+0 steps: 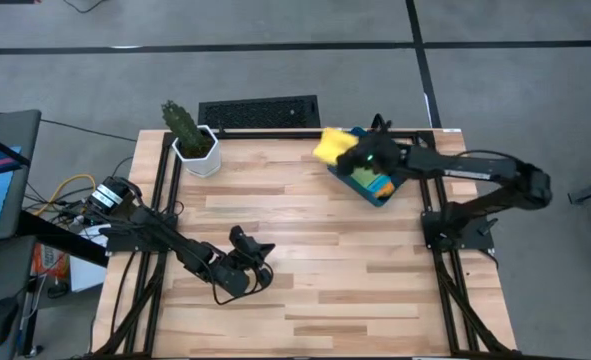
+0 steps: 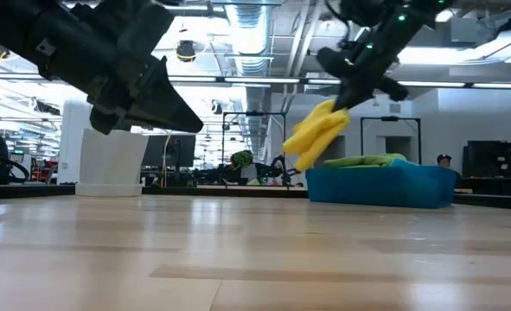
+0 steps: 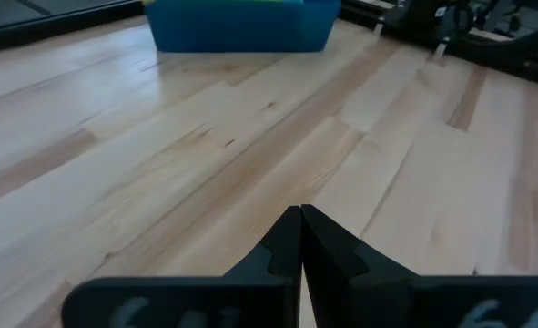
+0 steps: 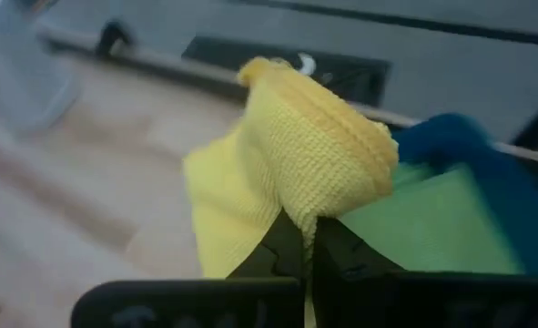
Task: Fold microfiber towels
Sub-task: Put the folded yellow microfiber towel into the blue bin
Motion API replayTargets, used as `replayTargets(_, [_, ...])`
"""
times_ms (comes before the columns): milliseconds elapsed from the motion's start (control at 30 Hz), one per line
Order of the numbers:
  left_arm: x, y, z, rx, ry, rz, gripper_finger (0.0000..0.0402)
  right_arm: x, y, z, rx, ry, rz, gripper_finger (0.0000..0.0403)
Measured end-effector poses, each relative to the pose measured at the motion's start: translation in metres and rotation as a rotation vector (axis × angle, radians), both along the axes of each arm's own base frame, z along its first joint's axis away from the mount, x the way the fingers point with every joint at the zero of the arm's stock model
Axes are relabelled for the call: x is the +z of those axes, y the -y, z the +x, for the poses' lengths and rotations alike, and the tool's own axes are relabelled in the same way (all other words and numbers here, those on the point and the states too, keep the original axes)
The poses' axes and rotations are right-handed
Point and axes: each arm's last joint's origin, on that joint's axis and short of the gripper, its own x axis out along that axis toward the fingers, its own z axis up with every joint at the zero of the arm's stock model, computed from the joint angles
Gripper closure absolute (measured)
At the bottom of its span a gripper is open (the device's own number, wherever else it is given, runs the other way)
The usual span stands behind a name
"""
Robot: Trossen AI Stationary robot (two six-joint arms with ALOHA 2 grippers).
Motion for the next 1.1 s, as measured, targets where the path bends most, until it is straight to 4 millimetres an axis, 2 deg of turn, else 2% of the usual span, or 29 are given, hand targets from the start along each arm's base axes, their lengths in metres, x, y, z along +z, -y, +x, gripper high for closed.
replayTargets(67, [-0.001,-0.001,-0.001,0.007,-0.008,0.004,0.0402,0.0,0.01,-0.017,-0.059,0.024,0.005,0.0387])
replayTargets(167, [-0.001,-0.001,-0.001,0.007,-0.01,0.005,0.0401,-0.015,0.015,-0.039,-0.138,0.041,0.025,0.0387])
replayTargets(400, [-0.001,-0.001,-0.001,0.013,-0.009,0.008,0.0401,-0.068,0.004,-0.069,-0.232,0.073,0.124,0.0387])
replayTargets(500, [-0.001,-0.001,-0.001,0.006,-0.012,-0.001,0.0401,-0.079,0.0,-0.077,-0.257,0.078,0.147,0.0383])
replayTargets(633, [-0.001,-0.001,-0.001,0.008,-0.009,-0.006,0.0401,-0.081,-0.002,-0.081,-0.251,0.075,0.148,0.0368])
replayTargets(833, [-0.001,-0.001,-0.001,0.01,-0.008,-0.008,0.0401,-0.073,-0.001,-0.087,-0.238,0.097,0.12,0.0332])
replayTargets(1100, [-0.001,-0.001,-0.001,0.01,-0.005,-0.01,0.0401,-0.053,-0.009,-0.104,-0.197,0.149,0.062,0.022])
